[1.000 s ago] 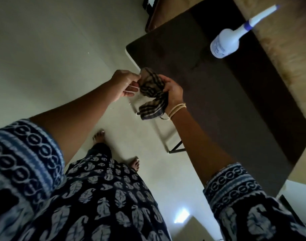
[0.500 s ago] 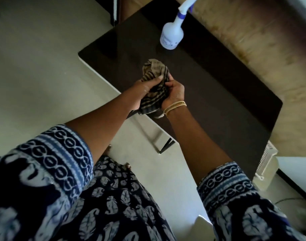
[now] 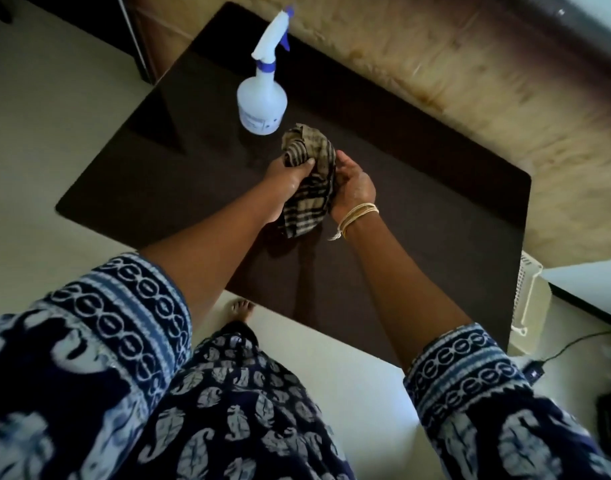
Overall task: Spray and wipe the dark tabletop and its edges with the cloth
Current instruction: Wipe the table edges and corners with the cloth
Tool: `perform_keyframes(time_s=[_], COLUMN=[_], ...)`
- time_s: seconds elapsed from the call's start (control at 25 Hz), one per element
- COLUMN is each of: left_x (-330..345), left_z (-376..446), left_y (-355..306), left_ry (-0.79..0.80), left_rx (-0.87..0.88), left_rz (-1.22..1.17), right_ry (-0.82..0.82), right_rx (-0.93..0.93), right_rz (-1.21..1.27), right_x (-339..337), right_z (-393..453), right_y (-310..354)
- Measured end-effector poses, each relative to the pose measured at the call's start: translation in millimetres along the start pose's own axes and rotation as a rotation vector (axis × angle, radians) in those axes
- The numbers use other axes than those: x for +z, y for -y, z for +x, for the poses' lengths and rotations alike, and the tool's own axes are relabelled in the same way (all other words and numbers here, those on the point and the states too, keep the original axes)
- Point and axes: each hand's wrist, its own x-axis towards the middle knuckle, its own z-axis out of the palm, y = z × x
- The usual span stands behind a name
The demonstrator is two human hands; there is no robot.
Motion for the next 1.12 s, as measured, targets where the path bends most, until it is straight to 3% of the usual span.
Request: perform_keyframes(time_s=[0.28,0.52,0.76,0.88,1.0,1.12], left_x=[36,59,87,86,78,67], left_z=[68,126,195,227,241,256], left_y=[-33,-74,-96,-106,-104,-99], left_ry=[0.071,-0.022,-0.295,-0.485,-0.597,-0.69], left_rx=[-0.058,-0.046,0.131,0.265,0.277,0.27], left_rz=[0.065,0.091,0.073,0.051,0.064,0.257], right_ry=[-0.077,-0.135,-0.103,-0.002,0.101,0.255], right_rx=[-0.183,-0.212,-0.256,-0.287,-0.293,-0.255], right_rz=[-0.479,-0.476,-0.559,-0.627,-0.649,-0.811], right_x=[16,43,89,135,189,225], right_z=[84,164,239,275,294,315], right_y=[30,73,114,130,142,147])
